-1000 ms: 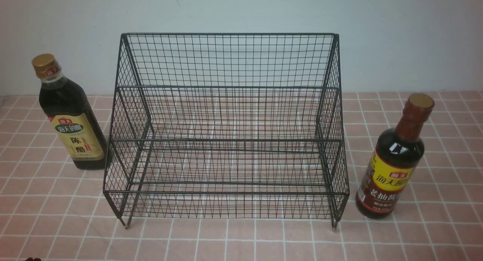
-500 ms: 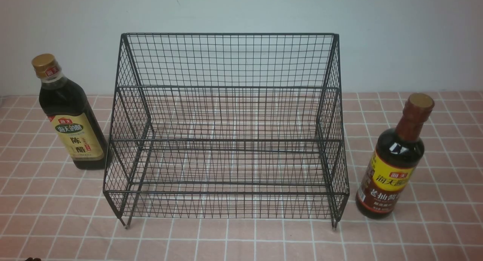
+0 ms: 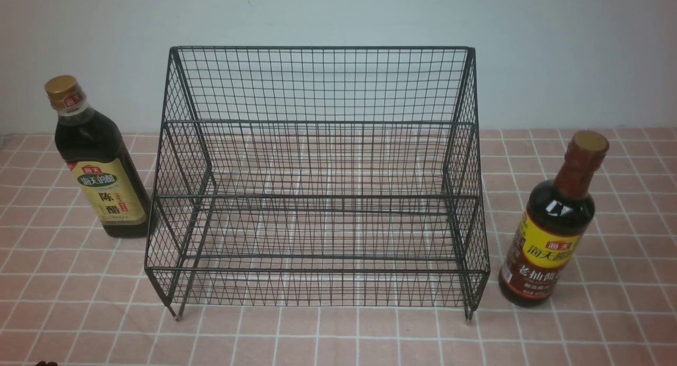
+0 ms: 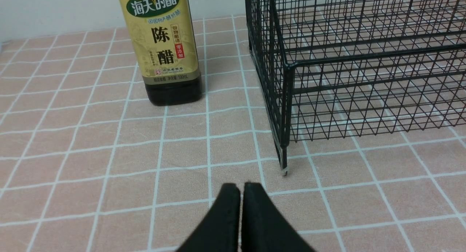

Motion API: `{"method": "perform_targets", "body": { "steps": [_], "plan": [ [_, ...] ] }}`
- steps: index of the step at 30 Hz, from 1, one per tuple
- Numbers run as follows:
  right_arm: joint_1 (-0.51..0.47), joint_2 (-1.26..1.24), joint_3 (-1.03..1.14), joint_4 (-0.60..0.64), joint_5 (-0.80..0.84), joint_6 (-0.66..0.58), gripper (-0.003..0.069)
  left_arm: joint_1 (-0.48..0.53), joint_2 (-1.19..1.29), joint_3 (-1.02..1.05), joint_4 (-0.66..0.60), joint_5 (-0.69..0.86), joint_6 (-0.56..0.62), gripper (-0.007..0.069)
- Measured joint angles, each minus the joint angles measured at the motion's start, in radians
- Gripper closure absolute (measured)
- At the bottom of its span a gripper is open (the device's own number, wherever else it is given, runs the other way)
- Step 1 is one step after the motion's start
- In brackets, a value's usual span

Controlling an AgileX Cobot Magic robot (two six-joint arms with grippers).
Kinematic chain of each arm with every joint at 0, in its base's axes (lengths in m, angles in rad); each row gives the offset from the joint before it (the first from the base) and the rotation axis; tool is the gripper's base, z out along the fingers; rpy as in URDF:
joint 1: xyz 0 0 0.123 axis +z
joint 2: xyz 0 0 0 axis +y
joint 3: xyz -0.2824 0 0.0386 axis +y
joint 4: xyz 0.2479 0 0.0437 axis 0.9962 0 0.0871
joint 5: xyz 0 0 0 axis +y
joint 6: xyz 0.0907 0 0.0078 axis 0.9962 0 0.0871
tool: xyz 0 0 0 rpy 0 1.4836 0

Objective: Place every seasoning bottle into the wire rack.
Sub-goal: Use the right arm to grab the condiment bottle closest to it

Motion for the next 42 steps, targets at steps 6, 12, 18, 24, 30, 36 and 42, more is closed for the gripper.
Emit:
{"method": "perform_targets", "body": {
  "steps": [6, 12, 18, 24, 30, 36, 42],
  "plan": [
    [0.000, 0.000, 0.000, 0.095, -0.063, 0.009, 0.0673, 0.000, 0.000, 0.000, 0.000, 0.000, 0.000, 0.0631],
    [0.000, 0.013, -0.170, -0.065, -0.012, -0.015, 0.0673, 0.000, 0.000, 0.000, 0.000, 0.000, 0.000, 0.0631],
    [0.000, 0.230, -0.467, -0.276, 0.208, -0.048, 0.0673, 0.000, 0.000, 0.000, 0.000, 0.000, 0.000, 0.0631],
    [0.000, 0.524, -0.681, -0.306, 0.472, -0.207, 0.0673, 0.000, 0.000, 0.000, 0.000, 0.000, 0.000, 0.0631],
    [0.000, 0.784, -0.837, -0.133, 0.645, -0.481, 0.0668, 0.000, 0.000, 0.000, 0.000, 0.000, 0.000, 0.0631],
    [0.000, 1.005, -0.993, 0.120, 0.735, -0.736, 0.0574, 0.000, 0.000, 0.000, 0.000, 0.000, 0.000, 0.0631],
    [0.052, 1.152, -1.048, 0.181, 0.736, -0.866, 0.0359, 0.000, 0.000, 0.000, 0.000, 0.001, 0.000, 0.0631]
  ]
}}
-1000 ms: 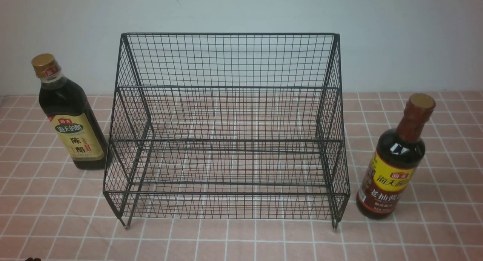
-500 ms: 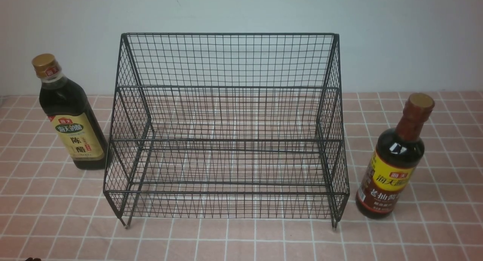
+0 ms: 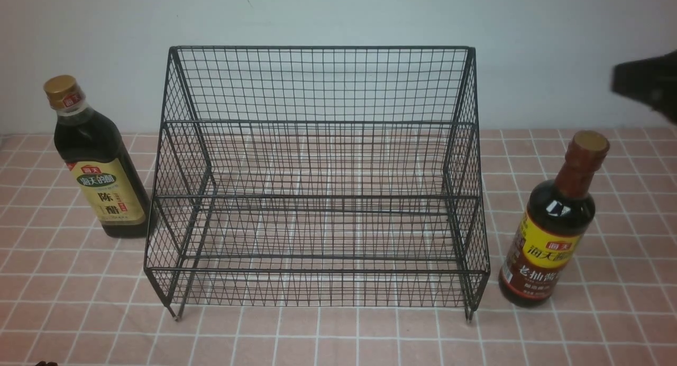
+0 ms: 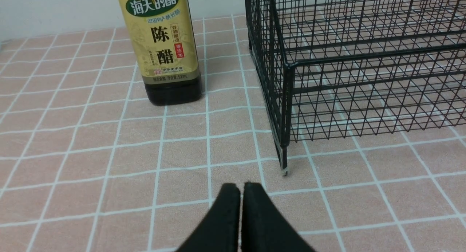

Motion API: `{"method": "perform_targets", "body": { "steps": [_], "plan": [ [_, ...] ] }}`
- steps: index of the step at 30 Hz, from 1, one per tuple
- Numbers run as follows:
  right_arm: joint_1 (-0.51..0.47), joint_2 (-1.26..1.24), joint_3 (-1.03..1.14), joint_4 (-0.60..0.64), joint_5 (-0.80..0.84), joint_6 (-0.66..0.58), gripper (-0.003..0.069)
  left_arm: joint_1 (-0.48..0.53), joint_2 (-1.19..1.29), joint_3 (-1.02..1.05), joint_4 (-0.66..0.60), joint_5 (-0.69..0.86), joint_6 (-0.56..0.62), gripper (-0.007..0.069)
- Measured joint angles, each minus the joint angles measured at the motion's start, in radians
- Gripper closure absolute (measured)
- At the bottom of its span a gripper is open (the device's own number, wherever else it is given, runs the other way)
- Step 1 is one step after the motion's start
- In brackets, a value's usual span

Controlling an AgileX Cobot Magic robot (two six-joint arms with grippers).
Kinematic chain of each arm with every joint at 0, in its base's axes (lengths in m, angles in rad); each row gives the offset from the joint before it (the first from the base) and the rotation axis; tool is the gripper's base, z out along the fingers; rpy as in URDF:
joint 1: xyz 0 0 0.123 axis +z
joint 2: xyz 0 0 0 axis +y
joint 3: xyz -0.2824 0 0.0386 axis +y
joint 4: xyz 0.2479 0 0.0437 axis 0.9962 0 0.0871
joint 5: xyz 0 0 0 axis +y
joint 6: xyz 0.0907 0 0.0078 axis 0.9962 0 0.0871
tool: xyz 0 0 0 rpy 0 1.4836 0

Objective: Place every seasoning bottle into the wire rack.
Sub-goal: Use the right arm to grab the condiment bottle closest to it

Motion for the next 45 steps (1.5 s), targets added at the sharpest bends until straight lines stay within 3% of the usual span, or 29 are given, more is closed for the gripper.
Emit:
{"method": "perform_targets", "body": {
  "steps": [8, 18, 23, 27, 32, 37, 45],
  "plan": [
    [0.081, 0.124, -0.001, -0.049, -0.068, -0.021, 0.0119, 0.000, 0.000, 0.000, 0.000, 0.000, 0.000, 0.0631],
    [0.090, 0.185, 0.009, -0.097, -0.025, 0.029, 0.0084, 0.000, 0.000, 0.000, 0.000, 0.000, 0.000, 0.0631],
    [0.090, 0.186, 0.023, -0.194, -0.009, 0.101, 0.0084, 0.000, 0.000, 0.000, 0.000, 0.000, 0.000, 0.0631],
    [0.090, 0.192, 0.023, -0.245, 0.006, 0.135, 0.0140, 0.000, 0.000, 0.000, 0.000, 0.000, 0.000, 0.0631],
    [0.090, 0.194, 0.023, -0.271, -0.012, 0.127, 0.0390, 0.000, 0.000, 0.000, 0.000, 0.001, 0.000, 0.0631],
    [0.089, 0.191, 0.000, -0.283, 0.018, 0.126, 0.0388, 0.000, 0.000, 0.000, 0.000, 0.002, 0.000, 0.0631],
    [0.090, 0.120, -0.157, -0.309, 0.196, 0.133, 0.0388, 0.000, 0.000, 0.000, 0.000, 0.003, 0.000, 0.0631]
  ]
}}
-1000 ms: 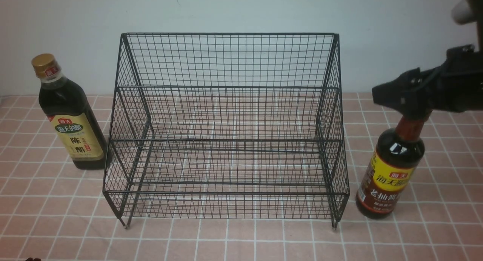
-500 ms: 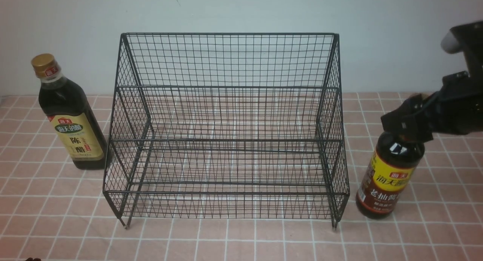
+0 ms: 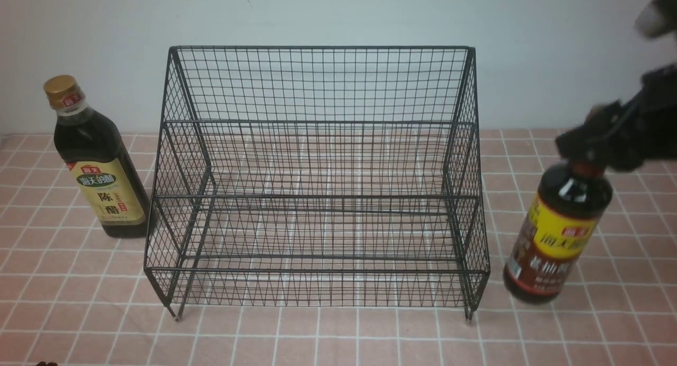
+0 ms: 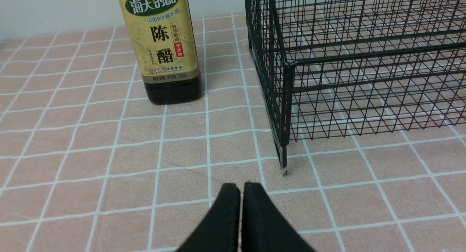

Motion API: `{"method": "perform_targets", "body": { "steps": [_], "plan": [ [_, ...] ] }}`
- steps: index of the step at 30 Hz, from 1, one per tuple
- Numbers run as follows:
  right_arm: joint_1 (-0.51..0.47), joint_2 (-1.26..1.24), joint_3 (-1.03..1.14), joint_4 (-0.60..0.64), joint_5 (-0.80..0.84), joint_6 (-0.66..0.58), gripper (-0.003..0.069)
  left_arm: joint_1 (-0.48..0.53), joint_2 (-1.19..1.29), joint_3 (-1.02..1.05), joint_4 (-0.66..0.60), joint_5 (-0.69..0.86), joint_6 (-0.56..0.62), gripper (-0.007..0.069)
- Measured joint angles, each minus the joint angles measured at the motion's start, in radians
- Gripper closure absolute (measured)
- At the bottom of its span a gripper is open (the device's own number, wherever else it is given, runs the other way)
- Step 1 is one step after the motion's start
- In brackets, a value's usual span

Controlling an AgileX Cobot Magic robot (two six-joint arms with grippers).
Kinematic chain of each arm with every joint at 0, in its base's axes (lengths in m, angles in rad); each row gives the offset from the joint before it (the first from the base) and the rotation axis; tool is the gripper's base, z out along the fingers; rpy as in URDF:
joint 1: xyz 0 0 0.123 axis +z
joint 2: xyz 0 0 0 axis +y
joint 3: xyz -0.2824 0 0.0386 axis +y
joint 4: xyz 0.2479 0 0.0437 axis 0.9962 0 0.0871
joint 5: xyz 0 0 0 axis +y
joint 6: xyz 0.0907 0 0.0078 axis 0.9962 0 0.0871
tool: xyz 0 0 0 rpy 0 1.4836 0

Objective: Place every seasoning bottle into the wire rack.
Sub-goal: Use the right arm to grab the condiment bottle closest to it, then use the right arm to put the condiment bottle back on the shelf

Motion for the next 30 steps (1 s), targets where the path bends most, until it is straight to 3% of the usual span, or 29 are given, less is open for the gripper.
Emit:
{"method": "perform_targets", "body": {
  "steps": [10, 22, 30],
  "plan": [
    [0.000, -0.043, -0.310, 0.017, 0.089, 0.027, 0.0388, 0.000, 0.000, 0.000, 0.000, 0.000, 0.000, 0.0631],
    [0.000, 0.023, -0.393, 0.334, 0.052, -0.072, 0.0389, 0.000, 0.000, 0.000, 0.000, 0.000, 0.000, 0.0631],
    [0.000, 0.133, -0.393, 0.409, 0.004, -0.139, 0.0389, 0.000, 0.000, 0.000, 0.000, 0.000, 0.000, 0.0631]
  ]
}}
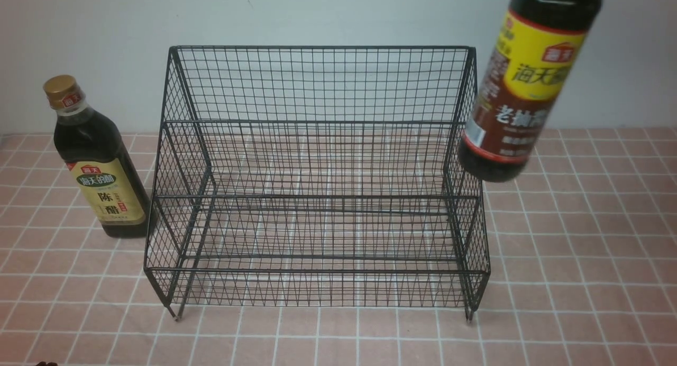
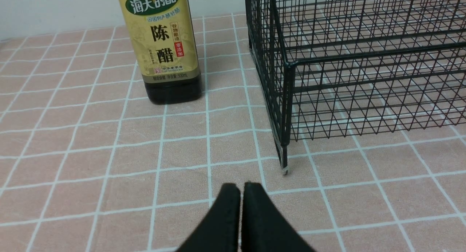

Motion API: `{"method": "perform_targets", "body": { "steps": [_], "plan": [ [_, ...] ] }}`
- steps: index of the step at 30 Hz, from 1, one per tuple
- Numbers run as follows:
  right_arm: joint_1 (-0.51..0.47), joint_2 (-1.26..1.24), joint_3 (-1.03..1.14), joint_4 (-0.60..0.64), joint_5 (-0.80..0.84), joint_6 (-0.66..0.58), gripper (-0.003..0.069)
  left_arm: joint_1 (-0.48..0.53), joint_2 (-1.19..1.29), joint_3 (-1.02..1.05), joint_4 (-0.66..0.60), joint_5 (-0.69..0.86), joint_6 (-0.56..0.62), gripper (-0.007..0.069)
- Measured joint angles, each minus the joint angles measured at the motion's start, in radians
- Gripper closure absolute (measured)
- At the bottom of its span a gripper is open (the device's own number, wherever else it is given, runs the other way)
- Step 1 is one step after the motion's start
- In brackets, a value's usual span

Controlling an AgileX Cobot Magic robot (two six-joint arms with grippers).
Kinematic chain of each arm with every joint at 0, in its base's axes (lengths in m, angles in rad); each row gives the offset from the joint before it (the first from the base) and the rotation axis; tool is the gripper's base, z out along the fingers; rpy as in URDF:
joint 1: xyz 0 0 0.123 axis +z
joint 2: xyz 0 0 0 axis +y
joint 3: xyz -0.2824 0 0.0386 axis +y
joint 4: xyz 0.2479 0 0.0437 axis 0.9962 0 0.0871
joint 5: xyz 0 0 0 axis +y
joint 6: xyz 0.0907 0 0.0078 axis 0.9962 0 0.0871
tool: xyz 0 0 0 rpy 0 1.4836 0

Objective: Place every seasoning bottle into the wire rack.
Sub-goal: Use the right arm to put the condiment bottle back on the shelf

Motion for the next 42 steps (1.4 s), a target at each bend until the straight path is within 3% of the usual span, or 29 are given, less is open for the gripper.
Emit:
{"method": "perform_targets", "body": {
  "steps": [13, 21, 42],
  "plan": [
    [0.148, 0.088, 0.000, 0.020, -0.150, -0.090, 0.0389, 0.000, 0.000, 0.000, 0.000, 0.000, 0.000, 0.0631],
    [0.159, 0.144, 0.000, 0.003, -0.211, -0.096, 0.0389, 0.000, 0.000, 0.000, 0.000, 0.000, 0.000, 0.0631],
    [0.159, 0.273, 0.002, -0.097, 0.037, -0.106, 0.0389, 0.000, 0.000, 0.000, 0.000, 0.001, 0.000, 0.0631]
  ]
}}
